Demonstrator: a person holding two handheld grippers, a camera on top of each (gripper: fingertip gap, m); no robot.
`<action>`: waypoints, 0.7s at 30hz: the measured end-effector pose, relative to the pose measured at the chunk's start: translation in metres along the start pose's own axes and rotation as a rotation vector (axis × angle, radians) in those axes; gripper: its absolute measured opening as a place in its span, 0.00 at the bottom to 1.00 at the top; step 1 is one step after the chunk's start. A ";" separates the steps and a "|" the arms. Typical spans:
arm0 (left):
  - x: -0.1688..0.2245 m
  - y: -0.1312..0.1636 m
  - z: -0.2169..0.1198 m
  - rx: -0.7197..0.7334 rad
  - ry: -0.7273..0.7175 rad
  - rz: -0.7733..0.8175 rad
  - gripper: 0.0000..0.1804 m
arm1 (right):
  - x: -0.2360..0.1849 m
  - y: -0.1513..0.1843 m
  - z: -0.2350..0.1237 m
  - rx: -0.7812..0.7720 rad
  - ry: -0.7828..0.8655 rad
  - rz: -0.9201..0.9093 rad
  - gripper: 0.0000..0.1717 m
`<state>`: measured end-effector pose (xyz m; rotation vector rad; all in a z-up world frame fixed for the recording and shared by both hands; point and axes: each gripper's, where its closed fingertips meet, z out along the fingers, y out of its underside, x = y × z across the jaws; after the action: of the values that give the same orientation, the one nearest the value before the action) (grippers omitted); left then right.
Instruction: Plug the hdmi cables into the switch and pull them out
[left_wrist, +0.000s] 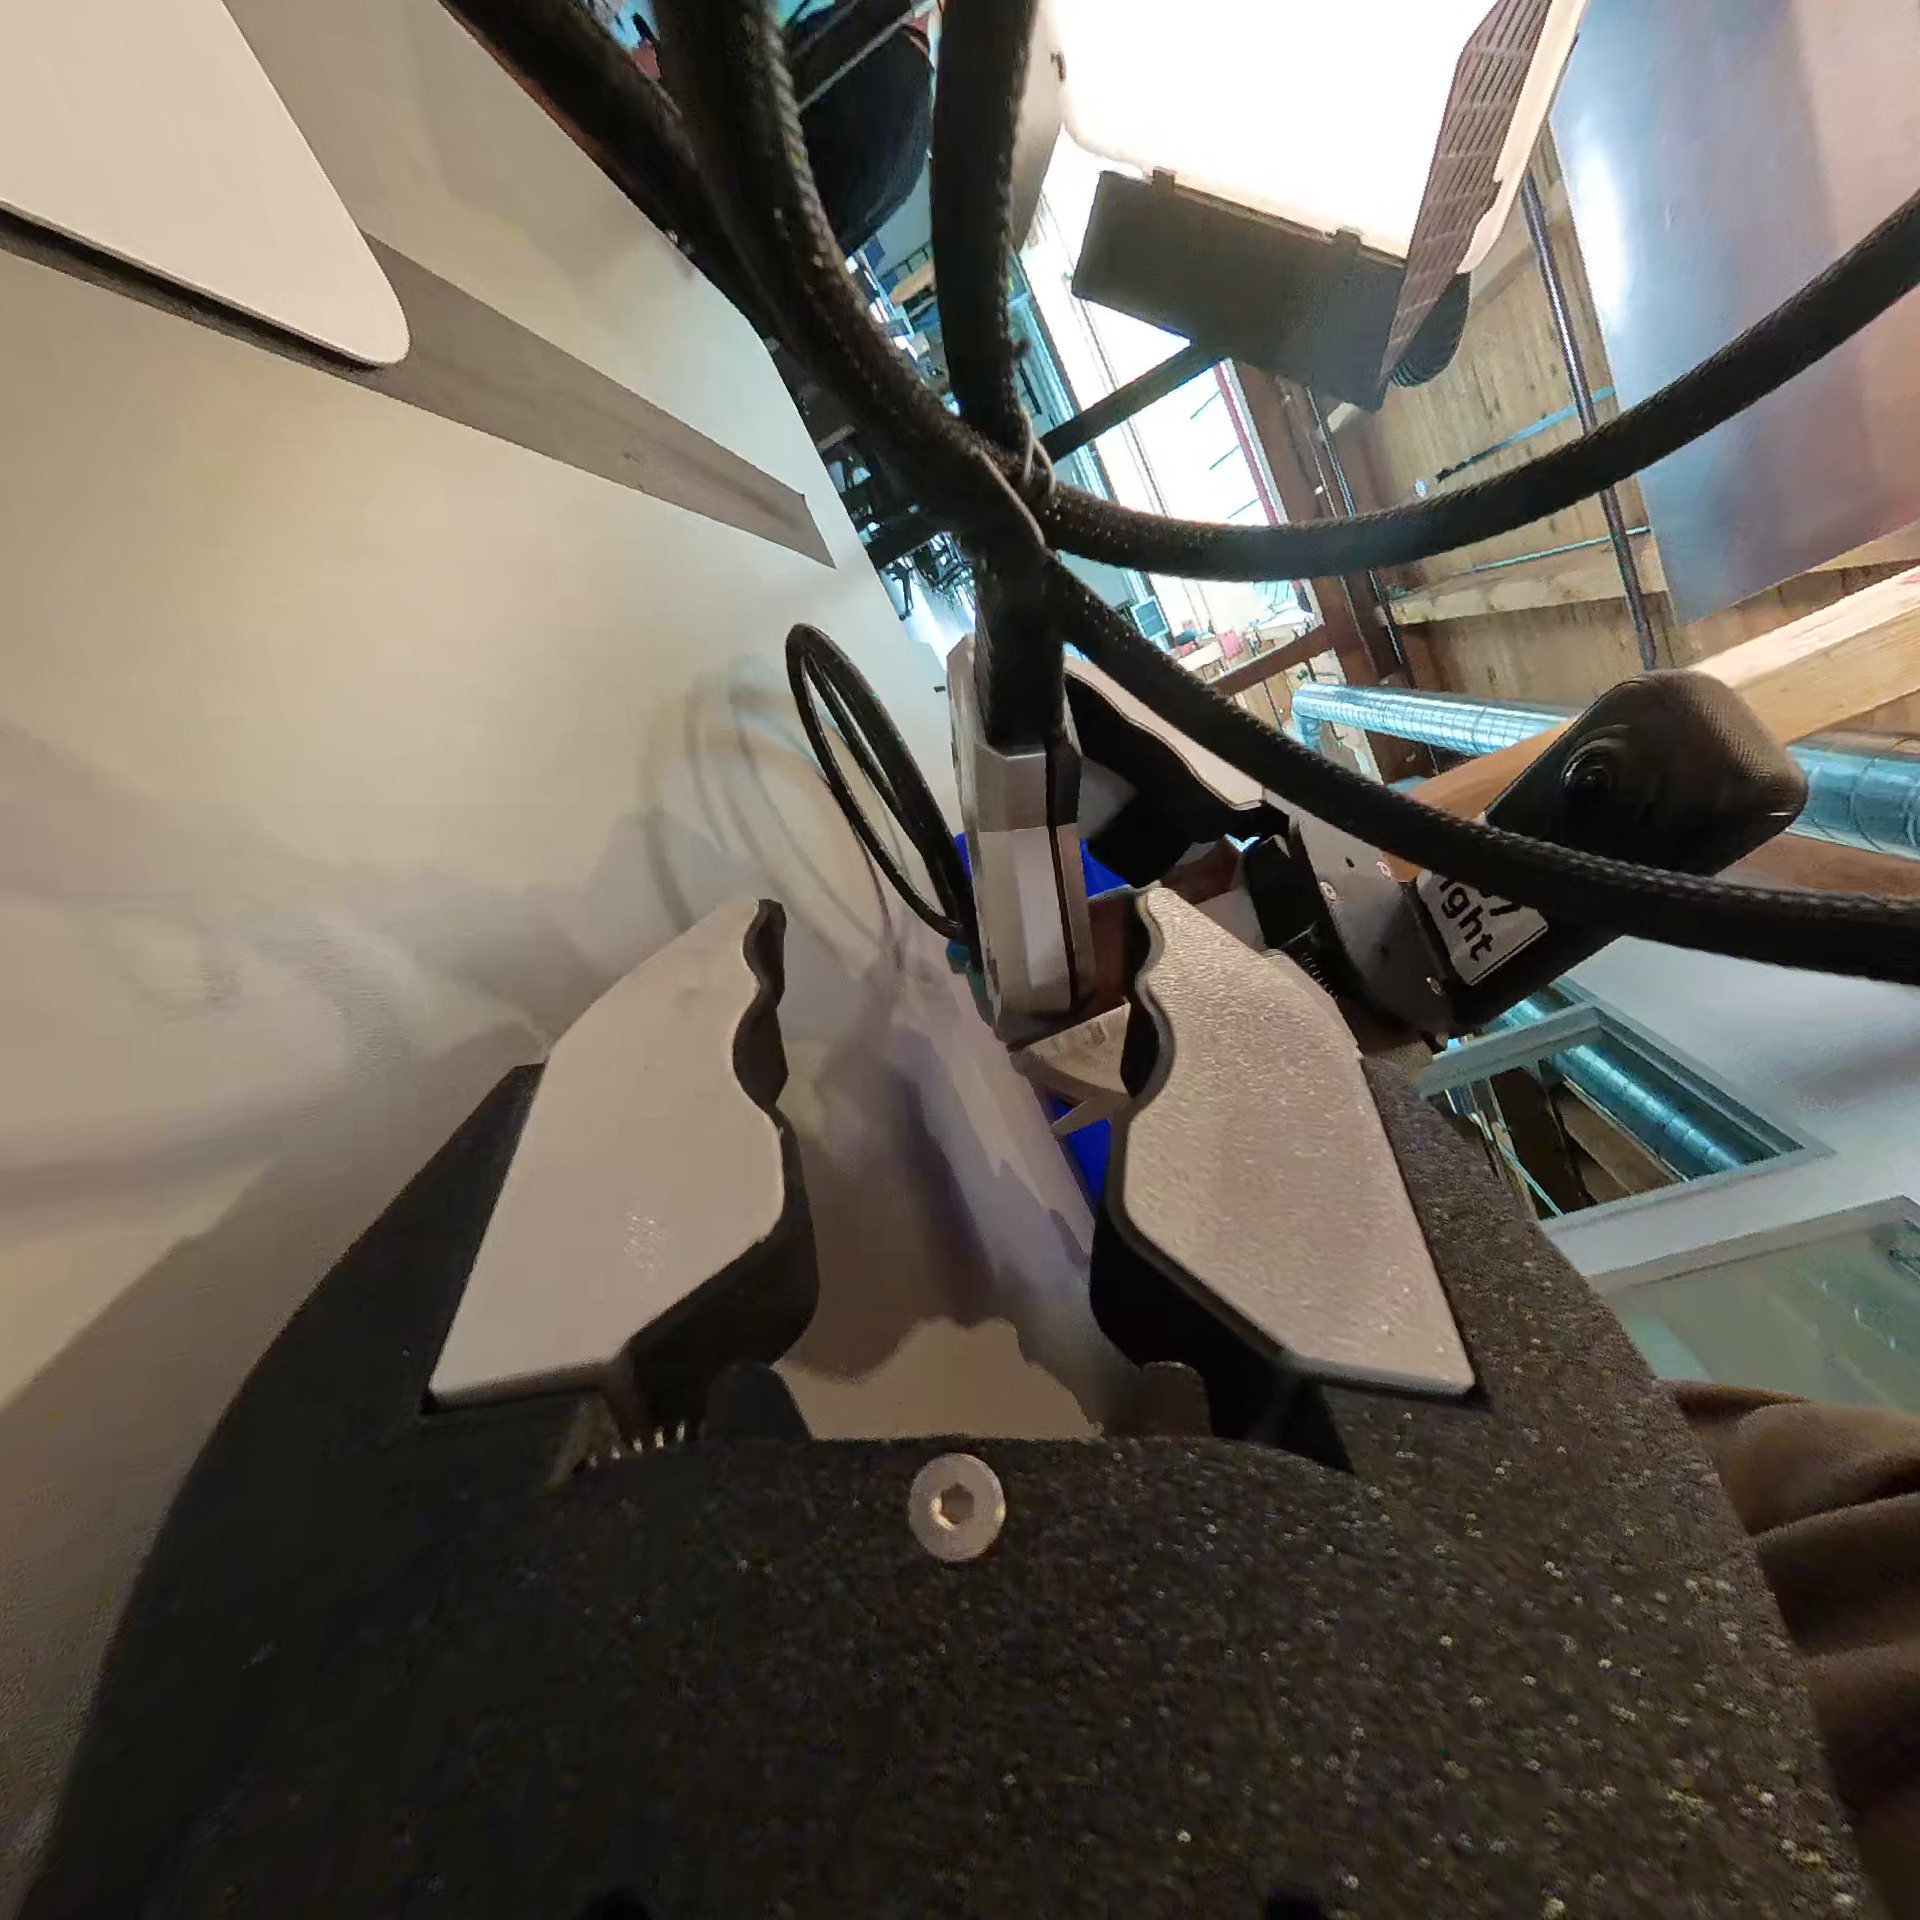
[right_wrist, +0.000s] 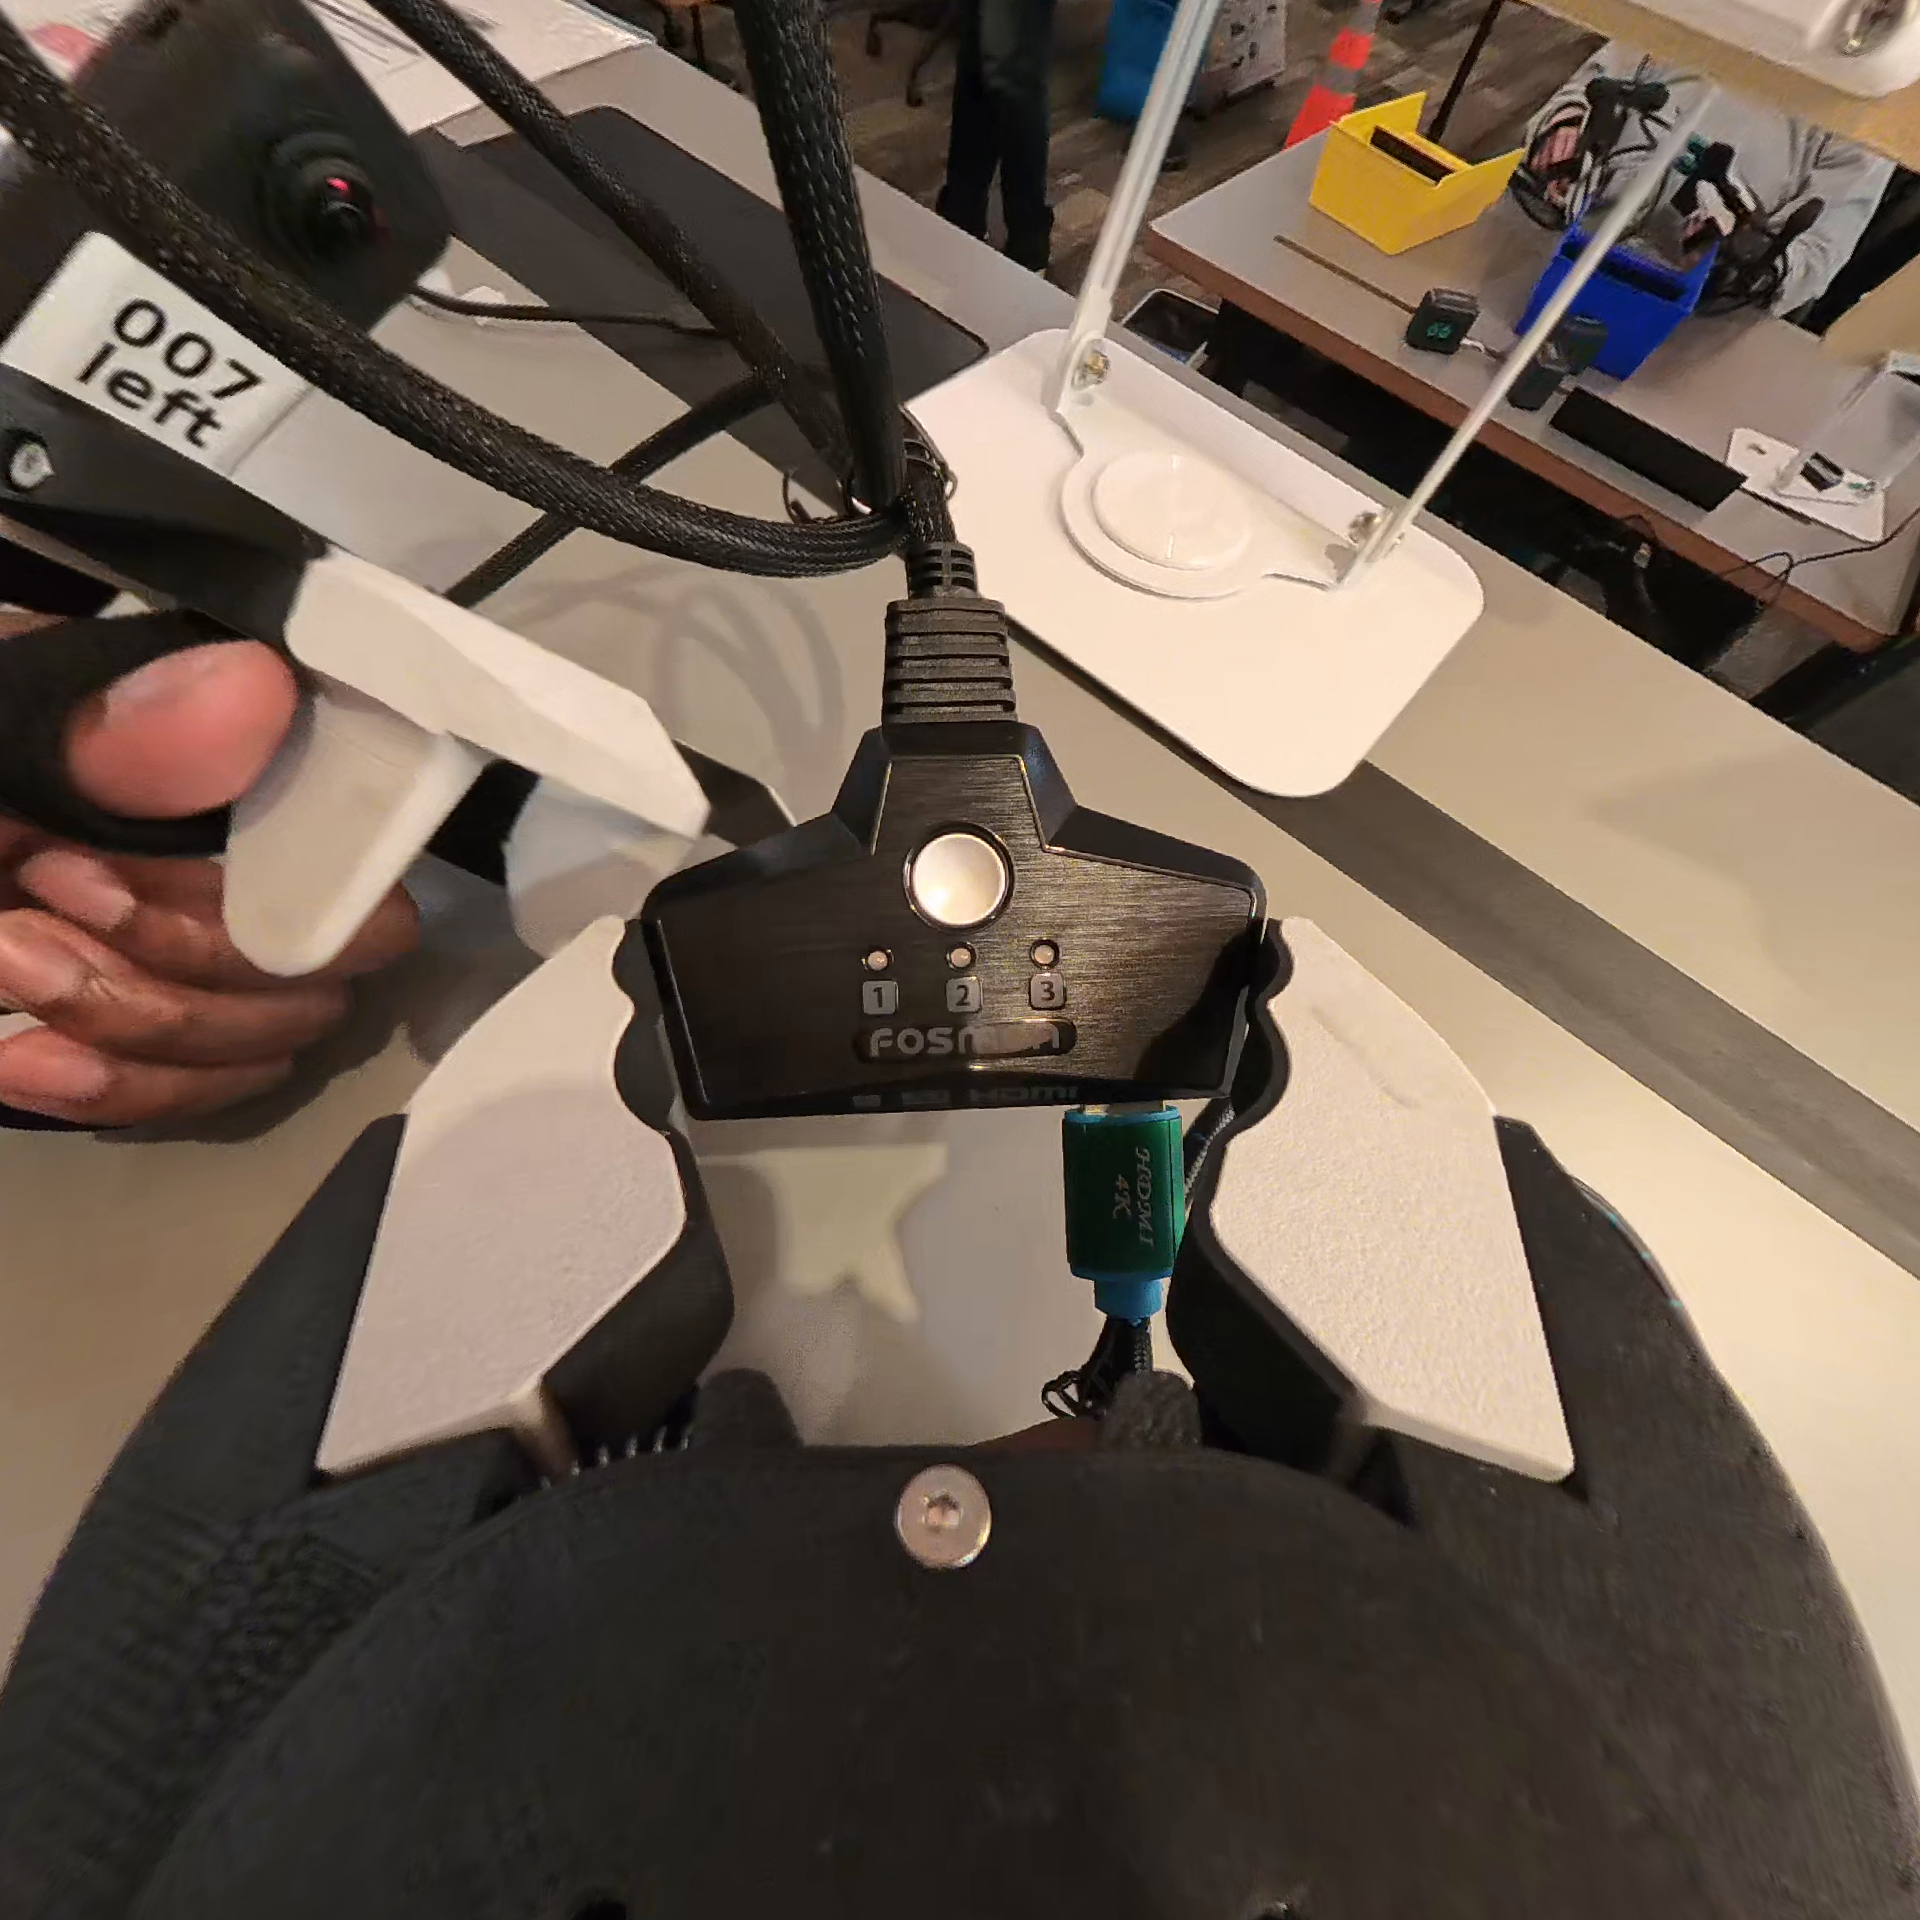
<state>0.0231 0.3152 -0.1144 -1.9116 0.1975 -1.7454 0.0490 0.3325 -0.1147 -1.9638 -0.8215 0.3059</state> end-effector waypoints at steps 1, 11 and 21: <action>0.003 0.003 0.003 -0.014 0.014 0.001 0.35 | -0.004 -0.001 0.001 0.000 -0.005 -0.008 0.63; 0.018 0.001 0.002 0.022 0.149 -0.057 0.23 | -0.037 -0.005 0.009 0.004 -0.051 -0.092 0.63; 0.001 -0.005 -0.008 0.055 0.055 -0.057 0.14 | -0.056 -0.003 0.015 -0.011 -0.045 -0.239 0.59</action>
<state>0.0147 0.3168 -0.1114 -1.8487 0.1148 -1.8228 -0.0012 0.3068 -0.1263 -1.8511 -1.0773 0.2042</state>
